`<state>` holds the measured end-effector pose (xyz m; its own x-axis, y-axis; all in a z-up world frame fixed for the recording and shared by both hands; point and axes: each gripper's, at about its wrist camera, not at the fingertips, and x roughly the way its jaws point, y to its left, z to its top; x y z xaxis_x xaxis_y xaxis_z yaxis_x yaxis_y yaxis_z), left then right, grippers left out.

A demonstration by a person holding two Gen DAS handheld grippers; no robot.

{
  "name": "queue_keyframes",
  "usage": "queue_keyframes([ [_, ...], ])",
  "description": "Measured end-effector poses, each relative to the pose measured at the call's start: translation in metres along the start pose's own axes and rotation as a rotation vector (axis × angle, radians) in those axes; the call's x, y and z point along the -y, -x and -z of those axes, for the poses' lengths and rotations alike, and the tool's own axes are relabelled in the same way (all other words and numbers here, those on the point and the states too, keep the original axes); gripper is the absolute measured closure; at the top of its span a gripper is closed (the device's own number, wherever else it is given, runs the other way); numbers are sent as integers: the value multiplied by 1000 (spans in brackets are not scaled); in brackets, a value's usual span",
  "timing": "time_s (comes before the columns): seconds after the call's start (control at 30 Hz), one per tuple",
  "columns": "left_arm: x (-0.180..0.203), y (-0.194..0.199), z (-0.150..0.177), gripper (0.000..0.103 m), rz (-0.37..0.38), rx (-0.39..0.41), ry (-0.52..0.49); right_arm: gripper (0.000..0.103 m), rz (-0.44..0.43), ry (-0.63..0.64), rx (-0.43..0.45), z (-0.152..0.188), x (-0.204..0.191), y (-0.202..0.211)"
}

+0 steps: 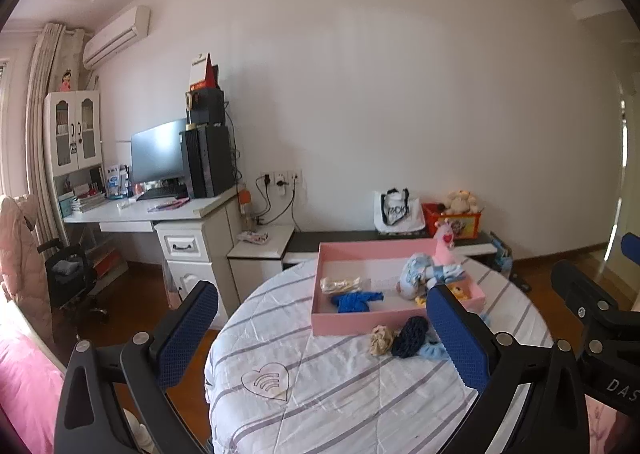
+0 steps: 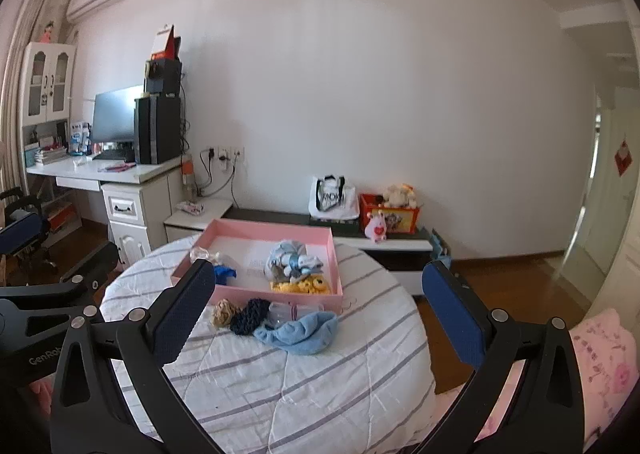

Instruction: Organize soft objects

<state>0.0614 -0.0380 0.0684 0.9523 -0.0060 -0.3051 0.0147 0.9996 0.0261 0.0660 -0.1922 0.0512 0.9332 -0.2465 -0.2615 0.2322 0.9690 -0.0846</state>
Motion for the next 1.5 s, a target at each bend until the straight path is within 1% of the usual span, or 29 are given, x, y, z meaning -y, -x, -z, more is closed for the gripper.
queue_keyframes([
  [0.2,-2,-24,5,0,-6,-72,-9,0,-3,-8,-73,11,-2,-26],
  [0.37,-2,-53,9,0,-20,-152,-18,0,-2,-21,-141,23,-2,-52],
  [0.6,-3,-96,15,0,-18,-244,-17,0,5,-65,-252,41,3,-95],
  [0.9,-5,-163,35,0,-6,-366,-20,0,6,-56,-406,68,-5,-155],
  [1.1,-8,-210,50,0,-19,-445,-27,0,13,-59,-493,83,-8,-190],
  [1.2,-8,-226,54,0,-26,-460,-40,0,11,-70,-532,90,-9,-204],
  [1.33,-8,-244,60,0,0,-490,-31,0,4,-76,-574,99,-11,-220],
  [1.43,-8,-254,66,0,-10,-502,-39,0,-24,-82,-599,104,-13,-230],
  [1.5,-9,-258,69,0,-4,-515,-39,0,-33,-91,-606,108,-13,-234],
])
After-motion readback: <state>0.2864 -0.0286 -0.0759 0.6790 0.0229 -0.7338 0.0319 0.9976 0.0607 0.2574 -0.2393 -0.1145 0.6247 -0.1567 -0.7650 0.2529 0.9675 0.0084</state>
